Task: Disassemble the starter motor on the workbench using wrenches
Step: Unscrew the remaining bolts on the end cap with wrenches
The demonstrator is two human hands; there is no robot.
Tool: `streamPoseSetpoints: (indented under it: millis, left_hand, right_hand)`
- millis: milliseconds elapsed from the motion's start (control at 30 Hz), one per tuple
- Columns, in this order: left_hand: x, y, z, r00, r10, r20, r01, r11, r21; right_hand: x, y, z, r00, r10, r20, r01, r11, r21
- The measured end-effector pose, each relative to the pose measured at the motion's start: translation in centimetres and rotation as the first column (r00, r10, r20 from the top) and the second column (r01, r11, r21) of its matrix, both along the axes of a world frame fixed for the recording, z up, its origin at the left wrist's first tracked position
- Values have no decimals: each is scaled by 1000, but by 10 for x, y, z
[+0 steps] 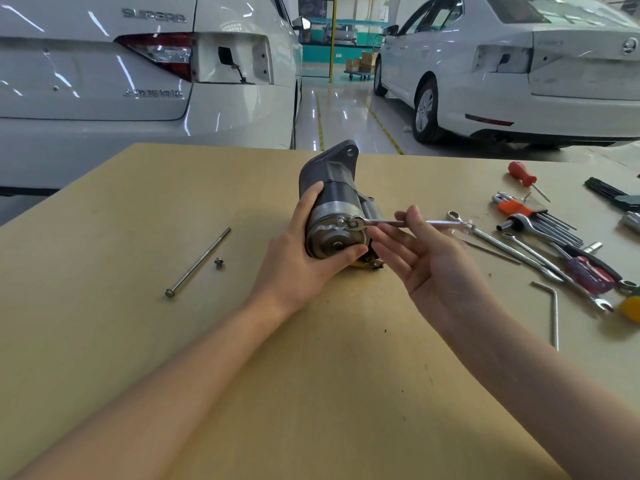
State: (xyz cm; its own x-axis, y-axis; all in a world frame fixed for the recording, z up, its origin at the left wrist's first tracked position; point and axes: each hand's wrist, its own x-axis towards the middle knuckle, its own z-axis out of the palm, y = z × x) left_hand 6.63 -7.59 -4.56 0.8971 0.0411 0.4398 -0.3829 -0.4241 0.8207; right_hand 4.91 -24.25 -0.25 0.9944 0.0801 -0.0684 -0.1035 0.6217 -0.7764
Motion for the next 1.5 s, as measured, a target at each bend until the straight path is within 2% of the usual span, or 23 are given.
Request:
streamPoseSetpoints:
  millis: [100, 200, 300, 367, 400, 433, 467, 500, 567, 600, 633, 667, 767, 933, 1367, 1433, 1500]
  left_hand:
    - [0, 0, 0, 1000, -1, -18, 1, 1000, -8]
    - [0, 0, -1, 1000, 5, -22, -5, 1000, -11]
    - [1, 1, -1, 1000, 15, -23, -14, 1000, 7]
    - [2, 0, -1, 999, 13, -32, -13, 1000, 1]
    - [2, 0, -1, 999, 13, -31, -13, 1000, -2]
    - [2, 0, -2, 1000, 14, -26, -14, 1000, -3]
    - [2, 0, -2, 1000, 11, -18, -11, 1000, -2]
    - [2, 0, -2, 1000, 6, -10, -6, 1000, -1]
    - [2, 0, -2, 1000, 1, -2, -1, 1000, -3]
    - [2, 1, -2, 1000, -1, -4, 1, 1000, -5]
    - [2, 1, -2, 1000, -5, -8, 5, 1000, -6]
    - [2, 1, -2, 1000, -8, -9, 8, 1000, -8]
    - [1, 0, -2, 1000, -10, -5, 10, 1000, -23]
    - [1, 1, 0, 1000, 2, 6, -2, 1000, 8]
    - [-1, -1, 3, 1000, -1, 23, 1, 1000, 8]
    - [-1, -1, 2, 1000, 1, 21, -2, 1000, 12]
    - [-1, 0, 2, 1000, 6, 16, -6, 1000, 15]
  right_hand:
    - [5, -2, 17, 976, -33, 217, 103, 942, -320]
    - [11, 6, 45, 898, 98, 429, 207, 765, -609]
    - [18, 28, 59, 773, 294, 562, 363, 522, -772]
    - [22, 39, 64, 718, 387, 578, 468, 346, -813]
    - [23, 40, 66, 709, 411, 573, 484, 309, -819]
    - [24, 40, 68, 709, 412, 572, 469, 329, -819]
    - [23, 37, 68, 720, 379, 581, 428, 416, -802]
    - [22, 32, 68, 740, 310, 597, 370, 554, -746]
    - [21, 19, 67, 801, 165, 575, 177, 852, -492]
    - [20, 14, 66, 834, 139, 533, 68, 935, -349]
    - [20, 10, 64, 867, 132, 481, -19, 972, -233]
    - [18, 6, 61, 897, 134, 421, -71, 984, -162]
    - [10, 1, 36, 962, 143, 233, -119, 987, -112]
    - [1, -3, 3, 994, 58, -96, -55, 998, 26]
    - [-7, 5, 1, 978, 96, -187, -56, 977, 207]
    - [-7, 6, 0, 984, 82, -158, -51, 980, 191]
    - [-5, 5, 1, 996, 43, -73, -35, 994, 107]
